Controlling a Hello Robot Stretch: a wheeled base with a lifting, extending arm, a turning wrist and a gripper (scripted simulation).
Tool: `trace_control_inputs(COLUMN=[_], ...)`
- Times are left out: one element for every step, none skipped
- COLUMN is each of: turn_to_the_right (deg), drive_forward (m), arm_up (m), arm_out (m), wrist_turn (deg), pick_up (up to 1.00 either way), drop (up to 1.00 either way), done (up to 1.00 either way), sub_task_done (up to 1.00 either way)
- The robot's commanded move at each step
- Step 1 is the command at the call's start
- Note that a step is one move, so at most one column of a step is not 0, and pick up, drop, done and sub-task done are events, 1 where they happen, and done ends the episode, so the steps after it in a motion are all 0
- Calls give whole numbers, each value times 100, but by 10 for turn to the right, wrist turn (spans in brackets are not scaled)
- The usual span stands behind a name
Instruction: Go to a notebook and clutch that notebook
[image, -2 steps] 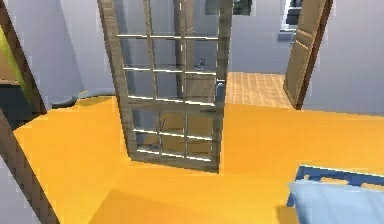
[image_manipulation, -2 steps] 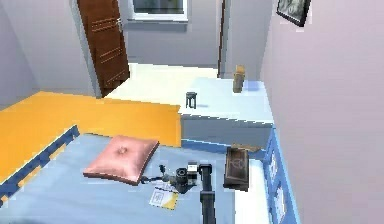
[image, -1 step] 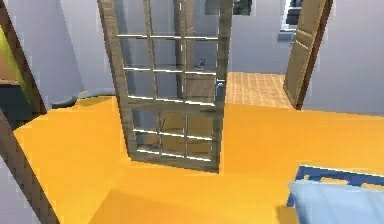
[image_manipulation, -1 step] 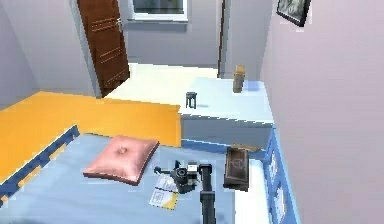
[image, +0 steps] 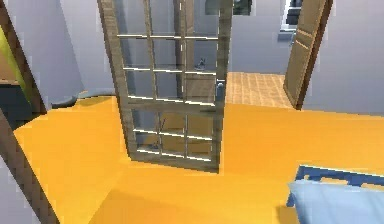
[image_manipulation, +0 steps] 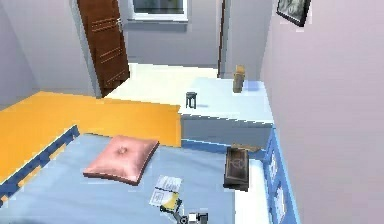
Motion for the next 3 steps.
trace_control_inputs(turn_to_the_right=[0,0,0], drive_forward=[0,0,0], arm_up=[0,10,0], arm_out=[0,0,0], wrist_turn=[0,0,0], pick_up=[100,0,0], drop=[0,0,0], done=[0,0,100], sub_task_done=[0,0,0])
